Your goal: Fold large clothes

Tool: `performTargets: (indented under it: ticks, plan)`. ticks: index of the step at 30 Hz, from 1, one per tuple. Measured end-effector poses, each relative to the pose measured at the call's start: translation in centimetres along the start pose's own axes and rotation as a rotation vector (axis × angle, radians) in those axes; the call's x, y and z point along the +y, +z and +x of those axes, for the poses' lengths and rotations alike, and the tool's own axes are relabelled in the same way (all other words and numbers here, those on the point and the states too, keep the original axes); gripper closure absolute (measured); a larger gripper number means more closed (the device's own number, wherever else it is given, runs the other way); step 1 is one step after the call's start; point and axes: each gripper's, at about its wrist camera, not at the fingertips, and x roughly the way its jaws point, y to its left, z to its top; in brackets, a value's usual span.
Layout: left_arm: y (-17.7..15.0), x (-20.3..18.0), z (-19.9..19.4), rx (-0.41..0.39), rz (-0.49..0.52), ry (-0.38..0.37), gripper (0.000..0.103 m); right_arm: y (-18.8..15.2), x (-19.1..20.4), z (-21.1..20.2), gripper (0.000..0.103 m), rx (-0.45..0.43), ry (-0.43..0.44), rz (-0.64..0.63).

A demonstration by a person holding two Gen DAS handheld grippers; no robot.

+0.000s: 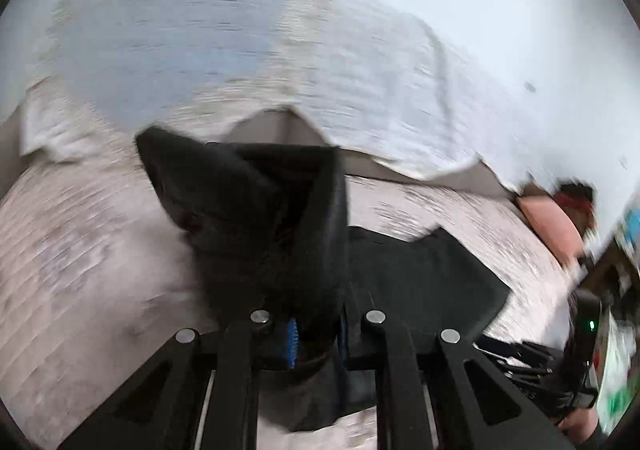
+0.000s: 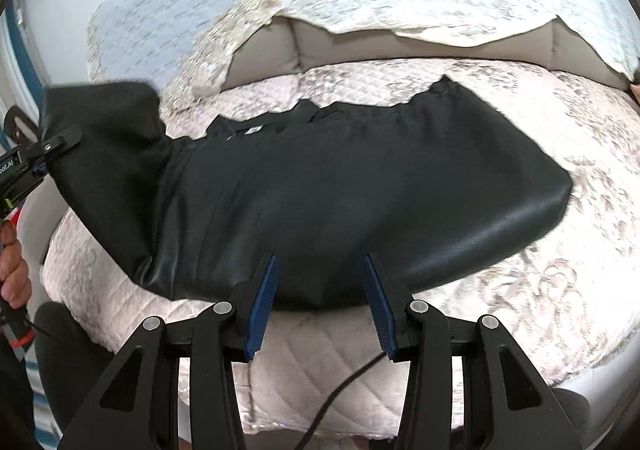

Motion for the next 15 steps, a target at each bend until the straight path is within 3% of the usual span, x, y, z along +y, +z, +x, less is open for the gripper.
performTargets:
  ticks: [5,9,15]
  plan:
    - [-2.7,-4.5,7.1,0.178,0.098,-0.155,0.088,0.0,-2.4,-0.5,0.058,-0.007,-0.031,0.048]
    - [-7.0,-5.2,12.4,0.36,0.107,-0.174,0.085,-0.2,-4.1,-0.4,0.058,0.007,-0.049,0.086]
    - [-6.7,-5.7,8.8,0.326,0.134,-0.203,0.07,-0.1,-4.8,-0.4,0.058,0.004,-0.04,0.096]
